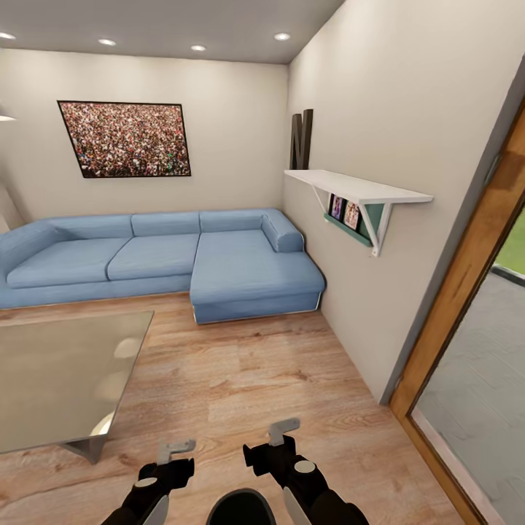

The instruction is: Place each of the two pumpkins and all three candles from the living room inside a cabinet in the living room (use any cabinet), then make sure every cabinet is closed, and position the cauldron so it is next to a table in the living room.

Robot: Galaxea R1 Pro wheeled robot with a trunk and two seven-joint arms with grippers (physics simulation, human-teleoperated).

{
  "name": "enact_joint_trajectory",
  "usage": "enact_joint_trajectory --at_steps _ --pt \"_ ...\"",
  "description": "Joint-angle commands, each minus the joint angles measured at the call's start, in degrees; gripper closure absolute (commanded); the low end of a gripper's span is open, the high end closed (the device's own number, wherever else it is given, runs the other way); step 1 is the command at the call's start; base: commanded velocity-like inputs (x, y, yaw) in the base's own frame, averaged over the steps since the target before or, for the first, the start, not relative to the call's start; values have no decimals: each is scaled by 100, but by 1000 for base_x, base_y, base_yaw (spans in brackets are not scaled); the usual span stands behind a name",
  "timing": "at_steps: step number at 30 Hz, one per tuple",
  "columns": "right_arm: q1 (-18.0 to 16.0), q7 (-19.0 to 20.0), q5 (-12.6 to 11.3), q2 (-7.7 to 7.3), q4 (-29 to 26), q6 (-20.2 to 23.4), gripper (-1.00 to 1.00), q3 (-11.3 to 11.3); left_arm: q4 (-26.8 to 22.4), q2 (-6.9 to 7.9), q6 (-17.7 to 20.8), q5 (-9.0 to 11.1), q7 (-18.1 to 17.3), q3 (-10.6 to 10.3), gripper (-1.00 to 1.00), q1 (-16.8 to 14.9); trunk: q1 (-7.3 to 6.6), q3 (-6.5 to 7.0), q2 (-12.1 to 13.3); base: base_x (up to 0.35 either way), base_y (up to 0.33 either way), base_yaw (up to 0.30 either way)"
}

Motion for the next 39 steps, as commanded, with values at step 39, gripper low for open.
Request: enact_joint_trajectory --at_steps 39 --pt "-1024 -1675 -1480 139 2027 1020 -100 46 1997 -177 293 715 -824 -35 -100 -771 2 -7 -6 6 0 0"
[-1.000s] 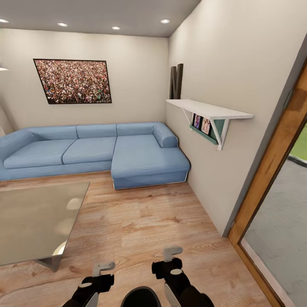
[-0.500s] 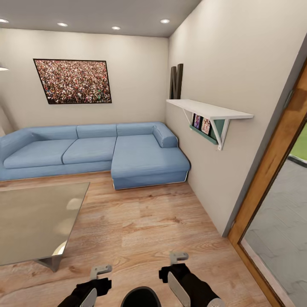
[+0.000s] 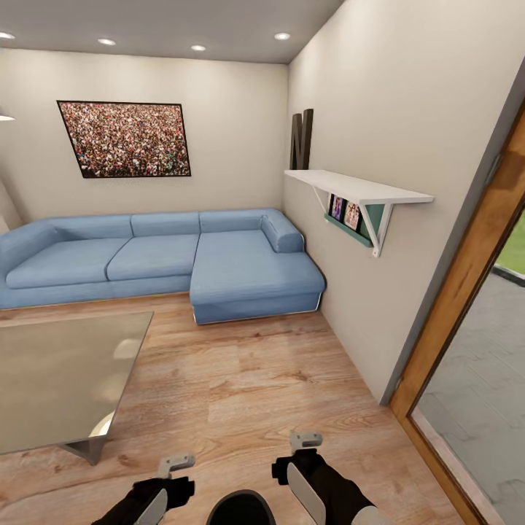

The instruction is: Place each of the two pumpkins and all three candles from the living room inside a cabinet in the living room (use any cabinet), then make sure every cabinet is closed, and position the cauldron so it is next to a table in the living room.

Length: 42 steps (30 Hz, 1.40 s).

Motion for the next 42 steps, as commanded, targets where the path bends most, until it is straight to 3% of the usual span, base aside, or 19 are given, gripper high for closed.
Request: enact_joint_trajectory --at_steps 1,6,19,42 --pt "-6 -44 -40 0 -9 20 -100 23 138 6 16 60 -124 -48 -100 -75 1 -7 -6 0 0 0" --pt "-6 -32 -29 0 -15 24 -100 26 363 3 -31 67 -460 -36 -100 -175 1 -7 -6 0 0 0" --pt "-7 87 -6 0 -8 40 -100 32 423 1 -142 64 -561 -21 -100 -201 1 -7 -6 0 0 0" --pt "-7 254 34 0 -23 106 -100 31 411 -10 -189 51 -567 -78 -100 -205 506 -420 -928 0 0 0"
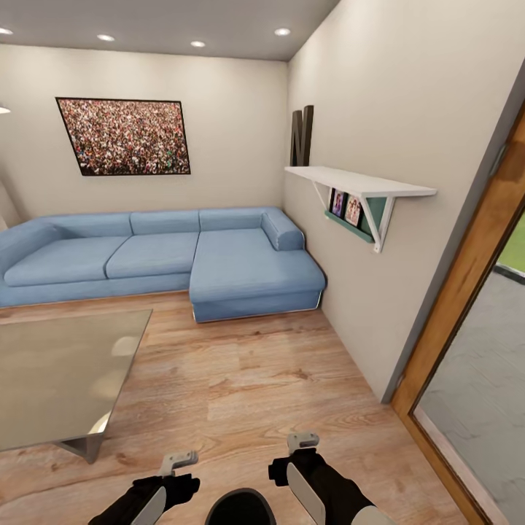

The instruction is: Place each of the two pumpkins and all three candles from the living room inside a cabinet in the living room (use any cabinet), then make sure every cabinet is closed, and position the cauldron so it is next to a table in the living room.

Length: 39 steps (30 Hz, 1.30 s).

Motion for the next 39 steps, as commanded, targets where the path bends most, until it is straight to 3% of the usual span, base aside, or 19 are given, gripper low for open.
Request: enact_joint_trajectory --at_steps 1,9,17,22,28,39 --pt "-6 -51 -49 0 -5 13 -100 22 -20 1 18 57 52 -51 -100 -11 23 -25 -46 0 0 0" --pt "-6 -50 -46 0 -6 3 -100 19 195 -47 -26 51 52 -40 -100 -246 199 -169 -367 0 0 0" --pt "-6 -38 -46 0 -26 -6 -100 22 284 -53 -288 42 44 -48 -100 -262 374 -312 -688 0 0 0" --pt "1 168 -46 0 -46 -141 -100 34 280 -150 -316 38 19 -57 -100 -279 484 -402 -888 0 0 0" --pt "3 351 -38 0 -57 -273 -100 238 292 -185 -515 15 -96 -69 -100 -283 616 -510 -1129 0 0 0" --pt "3 387 -34 0 -71 -313 -100 292 490 -195 -594 21 -183 -69 -100 -286 858 -707 -1570 0 0 0"
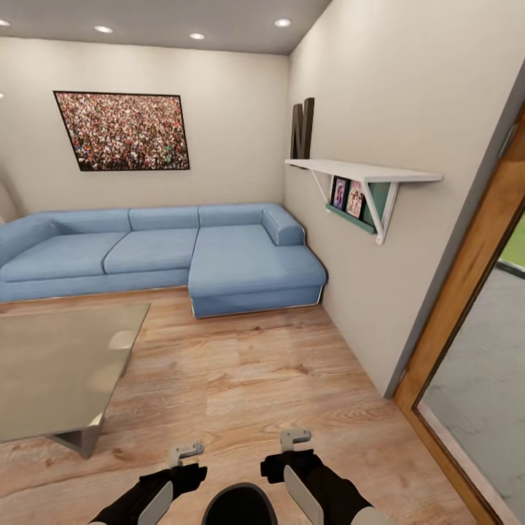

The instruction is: Place each of the two pumpkins and all three candles from the living room inside a cabinet in the living room (use any cabinet), then make sure every cabinet is closed, and position the cauldron so it is next to a table in the living room.

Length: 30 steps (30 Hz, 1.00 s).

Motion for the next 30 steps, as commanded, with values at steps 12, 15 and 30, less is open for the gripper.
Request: enact_joint_trajectory --at_steps 12,15,30 --pt "-6 -50 -43 0 -10 5 -100 26 58 7 5 65 48 -48 -100 1 264 -222 -486 0 0 0" --pt "-6 -50 -43 0 -10 5 -100 26 59 9 5 65 46 -48 -100 0 330 -276 -607 0 0 0" --pt "-6 -50 -43 0 -3 5 -100 32 60 2 8 39 42 -49 -100 -2 659 -545 -1208 0 0 0"
